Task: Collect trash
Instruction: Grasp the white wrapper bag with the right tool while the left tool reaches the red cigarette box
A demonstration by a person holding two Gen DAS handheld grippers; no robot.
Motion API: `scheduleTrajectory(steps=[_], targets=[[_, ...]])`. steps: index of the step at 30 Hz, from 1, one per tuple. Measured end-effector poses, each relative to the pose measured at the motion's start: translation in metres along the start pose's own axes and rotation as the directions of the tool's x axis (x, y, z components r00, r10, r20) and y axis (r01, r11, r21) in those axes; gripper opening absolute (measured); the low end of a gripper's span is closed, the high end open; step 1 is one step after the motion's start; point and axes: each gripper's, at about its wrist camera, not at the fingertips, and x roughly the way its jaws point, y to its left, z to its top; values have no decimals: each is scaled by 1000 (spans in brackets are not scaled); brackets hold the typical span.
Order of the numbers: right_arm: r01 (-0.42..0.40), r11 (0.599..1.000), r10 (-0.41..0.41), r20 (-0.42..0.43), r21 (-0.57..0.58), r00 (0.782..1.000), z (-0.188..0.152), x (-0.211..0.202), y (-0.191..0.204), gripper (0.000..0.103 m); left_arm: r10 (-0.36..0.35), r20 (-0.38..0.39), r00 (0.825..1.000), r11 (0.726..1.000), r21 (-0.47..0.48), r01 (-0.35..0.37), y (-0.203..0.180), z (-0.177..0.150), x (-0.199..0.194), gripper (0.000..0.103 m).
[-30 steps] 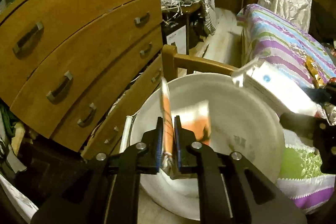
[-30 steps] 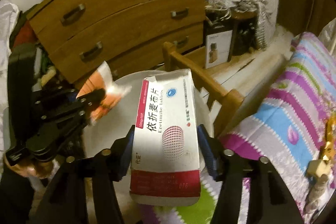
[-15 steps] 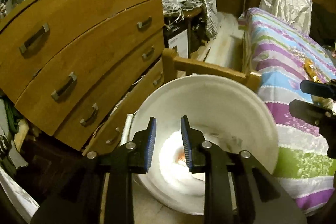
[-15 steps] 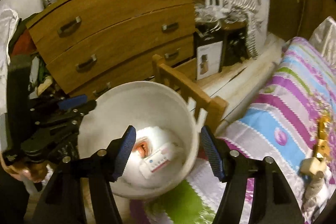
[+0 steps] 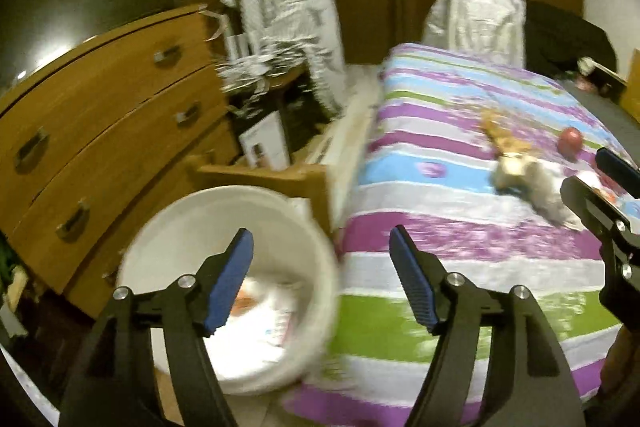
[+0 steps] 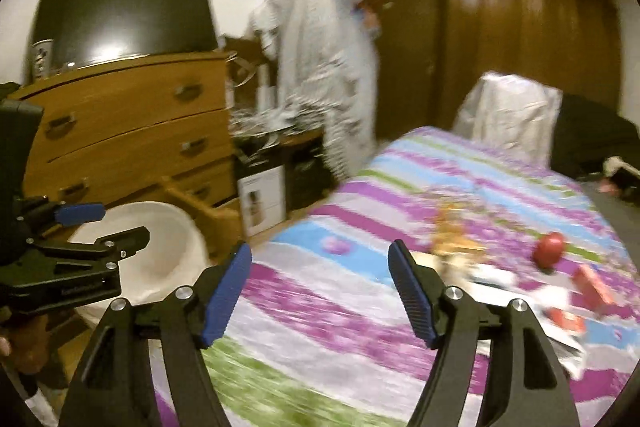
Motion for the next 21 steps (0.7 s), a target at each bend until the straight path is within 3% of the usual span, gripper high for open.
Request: scheduleTrajectory(steps=[4, 11, 13, 19, 21], targets=[[119, 993, -119, 55, -12, 991, -30, -29, -47, 80, -48, 7, 999, 999, 26, 48, -45, -3, 4, 74], [236, 972, -236, -18, -14, 971, -83, -54, -139, 92, -124, -23, 992, 992, 33, 125, -106, -10, 15, 77], [236, 971, -238, -75, -38, 968, -98, -53, -168, 98, -138, -41, 990, 990, 39, 139, -120, -14, 19, 77], [180, 957, -233, -231, -226, 945, -122, -8, -228, 98, -172, -108, 979, 983, 42, 177, -144, -32, 30, 78], [119, 951, -201, -280, -284, 939, -124, 14, -243, 98, -176, -123, 977, 983, 37, 182, -147, -37, 32, 78]])
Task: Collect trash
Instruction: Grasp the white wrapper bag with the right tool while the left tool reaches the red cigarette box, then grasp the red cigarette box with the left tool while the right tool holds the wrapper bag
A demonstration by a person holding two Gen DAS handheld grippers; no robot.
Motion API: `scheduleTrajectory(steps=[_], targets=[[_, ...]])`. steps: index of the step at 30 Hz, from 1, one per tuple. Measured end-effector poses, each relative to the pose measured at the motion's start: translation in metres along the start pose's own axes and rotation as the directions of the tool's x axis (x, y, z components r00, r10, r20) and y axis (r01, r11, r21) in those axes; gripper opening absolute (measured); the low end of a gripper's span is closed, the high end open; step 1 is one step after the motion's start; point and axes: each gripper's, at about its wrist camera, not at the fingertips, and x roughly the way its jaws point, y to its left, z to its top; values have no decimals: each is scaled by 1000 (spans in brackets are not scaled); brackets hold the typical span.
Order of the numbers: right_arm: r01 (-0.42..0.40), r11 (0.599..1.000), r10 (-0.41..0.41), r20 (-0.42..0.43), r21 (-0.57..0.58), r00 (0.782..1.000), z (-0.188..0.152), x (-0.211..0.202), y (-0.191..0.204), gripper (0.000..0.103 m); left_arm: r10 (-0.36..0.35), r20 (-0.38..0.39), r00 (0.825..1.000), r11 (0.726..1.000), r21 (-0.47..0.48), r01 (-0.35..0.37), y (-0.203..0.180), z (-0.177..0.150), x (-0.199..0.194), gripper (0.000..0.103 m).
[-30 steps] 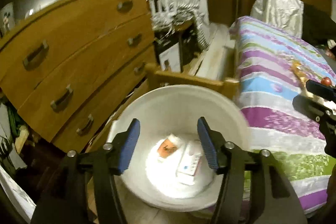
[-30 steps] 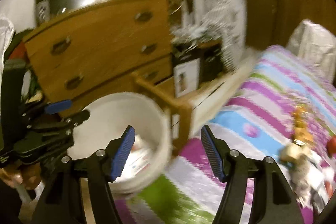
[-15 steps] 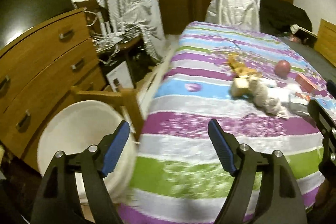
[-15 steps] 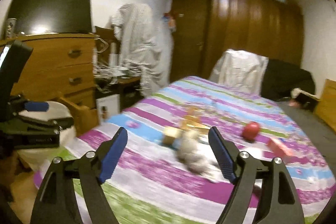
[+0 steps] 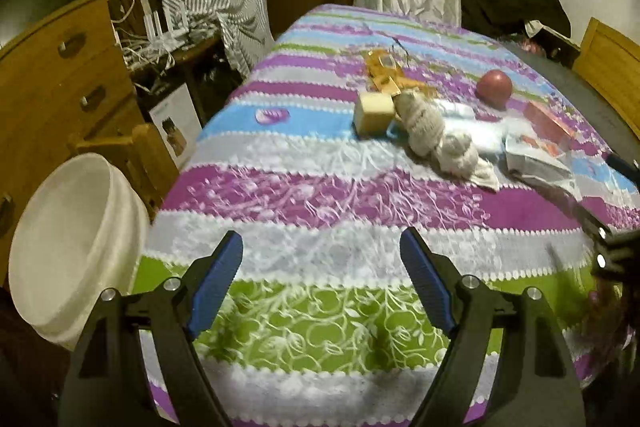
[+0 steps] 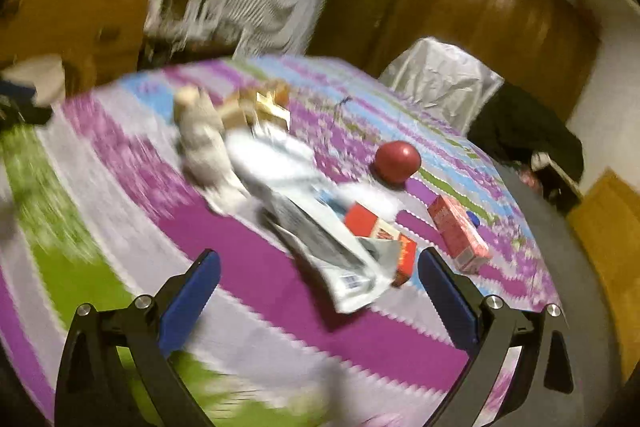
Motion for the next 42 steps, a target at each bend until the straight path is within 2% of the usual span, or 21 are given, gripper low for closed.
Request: scheduleTrajectory(steps=[3, 5, 7, 8, 9, 12, 14, 17, 20, 23, 26, 27, 30, 33, 34, 35, 36, 38, 40, 42], targets=[[-68, 988, 57, -77, -136, 995, 10, 33, -4, 98, -6, -22, 1000, 1000, -7, 6, -2, -3, 5, 78], [-81, 973, 57, -114, -218, 992, 13, 52, -4, 98, -7, -33, 999, 1000, -5, 7, -2, -2, 8, 78], [-92, 964, 59, -138, -251, 989, 15, 66, -6, 97, -1, -40, 999, 1000, -7, 0, -1, -1, 12, 78], [-102, 962, 65, -151, -255, 986, 14, 72, -7, 89, 0, -42, 999, 1000, -12, -1, -1, 0, 13, 78], [-120, 959, 78, -168, -256, 983, 13, 80, -6, 72, -3, -46, 999, 1000, -17, 2, 0, 0, 14, 78], [-98, 956, 55, -159, -276, 986, 8, 85, 5, 49, -21, -50, 999, 1000, -10, 20, -3, 2, 14, 78], [-74, 962, 43, -126, -262, 991, 5, 75, 7, 40, -30, -46, 998, 999, 10, 31, -9, 5, 12, 78], [-89, 983, 75, -88, -158, 993, -4, 43, 3, 38, -73, -29, 997, 995, 67, 75, -23, 13, 6, 78], [-90, 996, 87, -89, -28, 992, -26, 5, 0, 38, -166, -34, 986, 972, 161, 169, -48, 23, 5, 78], [-81, 980, 101, -110, 179, 989, -53, -25, -19, 38, -255, -73, 964, 920, 288, 266, -80, 34, 12, 78], [-72, 912, 120, -94, 405, 988, -83, -51, -43, 38, -349, -125, 929, 838, 401, 369, -120, 49, 24, 83], [-72, 875, 123, -76, 479, 989, -94, -59, -51, 38, -382, -142, 913, 808, 428, 404, -134, 55, 28, 84], [-64, 813, 113, -48, 579, 992, -116, -73, -63, 38, -501, -229, 835, 676, 498, 543, -181, 74, 43, 92], [-87, 777, 122, -14, 624, 992, -127, -80, -70, 38, -539, -268, 798, 575, 576, 581, -229, 87, 60, 94], [-94, 769, 127, -7, 632, 992, -128, -80, -71, 38, -544, -303, 783, 527, 603, 599, -246, 90, 68, 95], [-106, 754, 133, 8, 648, 991, -131, -80, -74, 38, -537, -321, 780, 497, 627, 600, -259, 91, 75, 95], [-119, 742, 142, 18, 660, 990, -133, -80, -76, 38, -524, -332, 784, 466, 659, 590, -276, 91, 84, 95], [-136, 722, 155, 34, 678, 987, -137, -80, -79, 38, -503, -366, 783, 418, 690, 591, -295, 90, 98, 95], [-157, 700, 169, 53, 696, 984, -141, -80, -83, 38, -474, -397, 786, 388, 707, 591, -311, 90, 114, 95], [-175, 678, 181, 68, 714, 981, -145, -80, -86, 39, -442, -454, 774, 365, 697, 617, -318, 92, 133, 95]])
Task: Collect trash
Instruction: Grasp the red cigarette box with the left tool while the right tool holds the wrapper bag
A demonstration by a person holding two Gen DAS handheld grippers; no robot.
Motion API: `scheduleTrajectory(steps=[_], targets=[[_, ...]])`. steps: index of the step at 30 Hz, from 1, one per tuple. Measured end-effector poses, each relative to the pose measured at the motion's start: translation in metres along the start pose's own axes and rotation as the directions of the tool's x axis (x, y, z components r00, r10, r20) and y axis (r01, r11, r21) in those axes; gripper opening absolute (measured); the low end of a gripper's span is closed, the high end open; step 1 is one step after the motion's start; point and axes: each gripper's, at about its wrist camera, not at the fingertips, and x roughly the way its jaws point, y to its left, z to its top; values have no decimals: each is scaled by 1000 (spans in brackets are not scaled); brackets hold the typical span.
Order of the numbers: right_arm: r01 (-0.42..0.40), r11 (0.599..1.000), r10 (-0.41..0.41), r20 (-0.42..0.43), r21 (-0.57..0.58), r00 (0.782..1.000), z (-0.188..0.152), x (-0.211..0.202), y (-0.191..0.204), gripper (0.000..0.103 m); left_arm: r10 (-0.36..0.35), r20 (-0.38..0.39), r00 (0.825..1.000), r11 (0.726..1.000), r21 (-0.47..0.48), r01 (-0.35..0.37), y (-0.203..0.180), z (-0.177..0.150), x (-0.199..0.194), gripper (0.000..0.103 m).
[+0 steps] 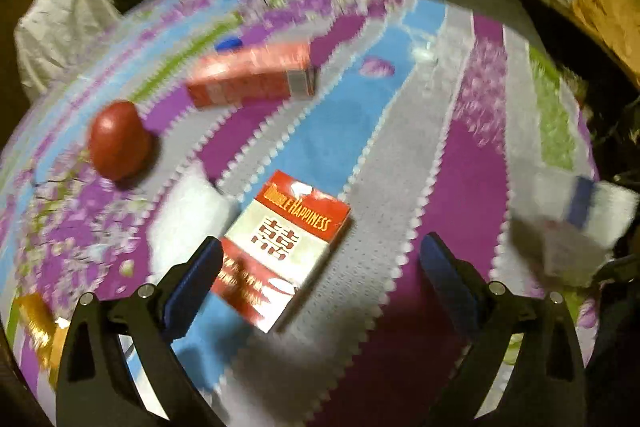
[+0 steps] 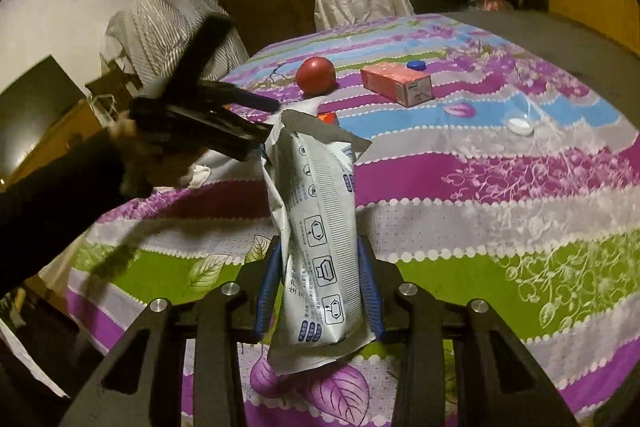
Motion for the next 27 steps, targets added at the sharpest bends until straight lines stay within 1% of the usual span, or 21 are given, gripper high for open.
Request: scheduleTrajectory(steps=[1, 2, 3, 4, 5, 7, 9, 10, 11, 12, 13, 14, 16, 18, 21, 22, 23, 24, 26, 27], targets=[[-8, 1000, 8, 3, 13, 1000, -1, -1, -3, 39, -10, -38, 999, 1000, -9, 10, 6, 0, 10, 95], [-14, 1000, 14, 6, 23, 1000, -1, -2, -5, 39, 3, -51, 999, 1000, -10, -4, 9, 0, 17, 97], [-19, 999, 18, 10, 36, 1000, -1, -3, -8, 39, 40, -47, 998, 999, 8, -39, 12, 0, 23, 97], [-18, 999, 18, 13, 41, 1000, -1, -3, -9, 39, 48, -51, 998, 999, 6, -47, 15, 0, 27, 97], [-15, 999, 15, 14, 42, 1000, 0, -3, -11, 39, 47, -55, 997, 999, -10, -48, 19, 0, 30, 97], [-9, 999, 9, 13, 43, 1000, 0, 0, -13, 39, 18, -69, 997, 996, -85, -24, 30, 1, 37, 96], [-11, 998, 10, 14, 54, 1000, 1, 1, -14, 39, 31, -54, 998, 996, -87, -36, 29, -1, 37, 85], [-10, 998, 9, 16, 56, 1000, 1, 1, -15, 39, 33, -45, 998, 995, -91, -37, 28, -4, 34, 73], [-7, 998, 6, 20, 57, 1000, 0, 1, -14, 39, 34, -32, 999, 994, -104, -37, 27, -7, 29, 55], [-3, 998, 2, 24, 56, 1000, 0, 0, -13, 39, 60, -20, 998, 992, -113, -62, 27, -9, 25, 44], [-2, 998, 1, 27, 55, 1000, 0, -1, -12, 39, 39, -25, 999, 988, -147, -42, 28, -14, 19, 21], [-1, 999, -1, 31, 52, 1000, 0, -2, -11, 39, 11, -25, 1000, 982, -188, -16, 29, -21, 12, 21], [-3, 999, 1, 34, 53, 999, 0, -3, -9, 39, 43, 4, 999, 980, -193, -42, 20, -37, -5, 21], [-17, 998, 15, 35, 55, 999, 2, -4, -7, 38, 52, 33, 998, 976, -212, -44, 5, -59, -26, 21], [-50, 998, 50, 13, 29, 999, 2, -1, 9, 38, 81, 89, 993, 942, -332, -47, -16, -110, -73, 21], [-63, 998, 63, -2, 13, 998, 3, 3, 18, 38, 100, 98, 990, 924, -378, -56, -24, -134, -90, 21], [-73, 997, 73, -15, 3, 997, 4, 6, 24, 38, 120, 94, 988, 910, -407, -72, -32, -152, -101, 21], [-82, 997, 81, -35, -14, 996, 6, 11, 35, 38, 146, 82, 986, 889, -447, -95, -38, -172, -113, 21], [-77, 996, 75, -64, -37, 995, 10, 19, 50, 39, 232, 6, 973, 815, -547, -191, -42, -210, -134, 21], [-75, 996, 71, -81, -50, 994, 14, 24, 60, 39, 289, -48, 956, 757, -599, -259, -41, -231, -147, 21]])
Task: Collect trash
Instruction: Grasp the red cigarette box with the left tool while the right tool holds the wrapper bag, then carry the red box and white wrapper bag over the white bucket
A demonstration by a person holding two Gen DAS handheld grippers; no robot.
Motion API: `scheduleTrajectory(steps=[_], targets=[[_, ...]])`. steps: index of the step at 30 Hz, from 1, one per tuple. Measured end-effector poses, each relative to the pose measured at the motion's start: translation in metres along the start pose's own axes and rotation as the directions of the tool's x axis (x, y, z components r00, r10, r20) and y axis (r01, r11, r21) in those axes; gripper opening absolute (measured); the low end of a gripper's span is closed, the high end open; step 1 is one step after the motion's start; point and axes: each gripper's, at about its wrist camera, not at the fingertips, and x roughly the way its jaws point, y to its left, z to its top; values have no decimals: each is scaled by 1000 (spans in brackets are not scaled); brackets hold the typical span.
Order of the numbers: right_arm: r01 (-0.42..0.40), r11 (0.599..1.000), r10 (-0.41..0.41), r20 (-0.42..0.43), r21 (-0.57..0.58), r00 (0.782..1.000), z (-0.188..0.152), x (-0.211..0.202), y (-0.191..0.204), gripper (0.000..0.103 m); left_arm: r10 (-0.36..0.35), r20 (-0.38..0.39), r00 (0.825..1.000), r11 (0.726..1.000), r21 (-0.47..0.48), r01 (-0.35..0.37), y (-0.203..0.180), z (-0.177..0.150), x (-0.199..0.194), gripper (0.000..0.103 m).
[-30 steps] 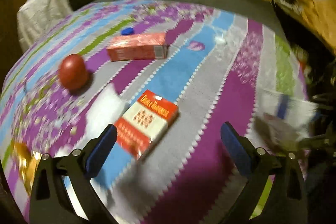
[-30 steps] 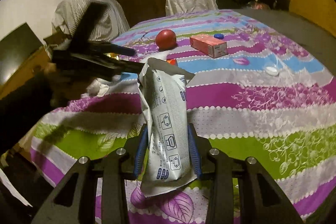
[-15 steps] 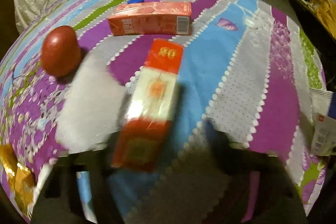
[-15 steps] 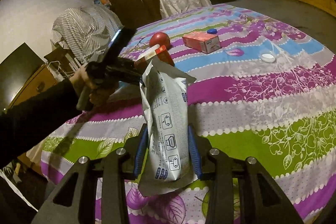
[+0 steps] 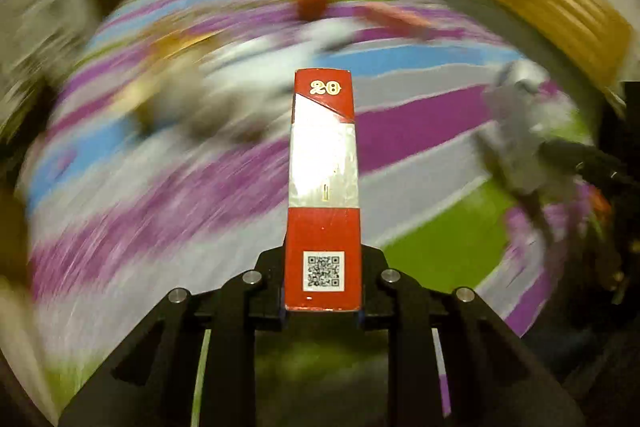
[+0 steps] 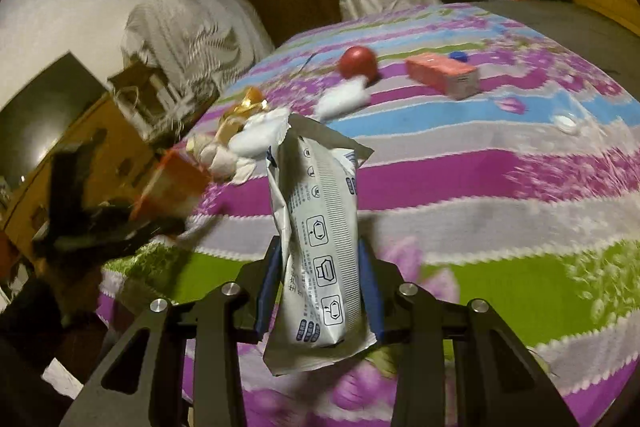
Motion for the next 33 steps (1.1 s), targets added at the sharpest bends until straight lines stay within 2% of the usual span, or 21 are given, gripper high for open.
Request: scheduleTrajectory(steps=[1, 2, 3, 5, 7, 9, 11, 14, 19, 21, 23, 24, 28, 30, 32, 33], targets=[[8, 1000, -9, -11, -14, 1000, 4, 5, 8, 39, 66, -4, 998, 998, -22, -66, 7, -6, -6, 21], [15, 1000, -15, -18, -26, 1000, 7, 9, 15, 39, 154, 2, 988, 988, -24, -154, 13, -11, -13, 21], [25, 999, -27, -33, -48, 999, 10, 16, 22, 39, 252, 21, 967, 968, -19, -252, 19, -15, -21, 21], [62, 995, -66, -59, -74, 996, 10, 31, 32, 39, 280, 32, 959, 959, -44, -279, 28, -16, -26, 21], [70, 994, -79, -101, -87, 992, 6, 50, 38, 41, 266, 32, 963, 962, -69, -264, 32, -16, -20, 21], [64, 995, -73, -103, -81, 992, 2, 56, 40, 52, 247, 50, 968, 968, -58, -244, 30, -17, -12, 22], [74, 994, -83, -105, -83, 991, 0, 60, 39, 58, 244, 46, 969, 969, -54, -242, 29, -17, -1, 31], [77, 993, -85, -99, -84, 991, -4, 59, 39, 73, 220, 65, 973, 974, -70, -215, 32, -19, 7, 38], [98, 993, -103, -91, -62, 991, -1, 56, 29, 75, 157, 106, 982, 981, -131, -143, 37, -20, 3, 44], [95, 995, -97, -89, -24, 991, -1, 51, 23, 77, 122, 120, 985, 985, -140, -105, 38, -19, -2, 51], [88, 996, -87, -82, 6, 993, -1, 47, 21, 82, 72, 140, 988, 988, -148, -51, 39, -19, -7, 71], [86, 996, -85, -79, 13, 993, -1, 46, 20, 82, 64, 149, 987, 988, -149, -42, 39, -19, -8, 72], [96, 995, -97, -103, -20, 990, 0, 54, 23, 82, 140, 140, 980, 981, -155, -118, 41, -14, -3, 71], [94, 995, -95, -106, -20, 990, -3, 55, 25, 76, 132, 124, 983, 980, -165, -111, 44, -14, 1, 58], [97, 995, -99, -108, -23, 989, -5, 56, 26, 68, 118, 102, 988, 979, -176, -99, 45, -17, 7, 36], [103, 994, -106, -109, -30, 988, -6, 56, 27, 63, 114, 90, 989, 979, -180, -97, 46, -18, 10, 28]])
